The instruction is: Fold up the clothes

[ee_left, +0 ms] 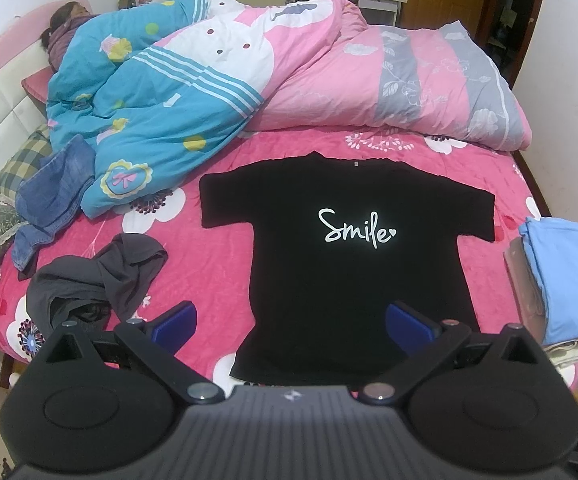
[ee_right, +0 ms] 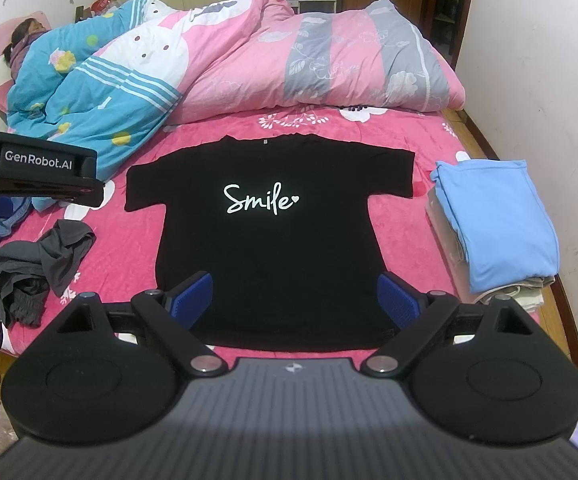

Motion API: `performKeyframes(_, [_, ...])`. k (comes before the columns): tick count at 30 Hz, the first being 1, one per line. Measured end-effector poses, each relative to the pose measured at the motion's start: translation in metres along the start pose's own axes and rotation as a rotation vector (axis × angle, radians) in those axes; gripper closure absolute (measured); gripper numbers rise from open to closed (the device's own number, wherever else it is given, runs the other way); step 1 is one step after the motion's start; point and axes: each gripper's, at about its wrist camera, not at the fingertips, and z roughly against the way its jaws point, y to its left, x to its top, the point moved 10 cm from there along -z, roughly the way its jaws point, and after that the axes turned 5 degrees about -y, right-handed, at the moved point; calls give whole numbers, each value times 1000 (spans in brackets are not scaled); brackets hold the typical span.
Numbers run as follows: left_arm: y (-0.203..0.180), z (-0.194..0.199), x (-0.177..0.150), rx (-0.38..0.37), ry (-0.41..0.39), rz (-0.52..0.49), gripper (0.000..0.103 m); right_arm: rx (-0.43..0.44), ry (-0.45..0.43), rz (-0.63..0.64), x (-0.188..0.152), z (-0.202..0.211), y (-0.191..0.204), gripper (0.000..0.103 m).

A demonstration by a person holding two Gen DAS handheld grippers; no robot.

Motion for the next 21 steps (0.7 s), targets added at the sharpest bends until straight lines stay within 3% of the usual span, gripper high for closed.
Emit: performKeyframes(21, [0,-6,3,9,8,4,1,1,3,-5,1,-5,-2,13])
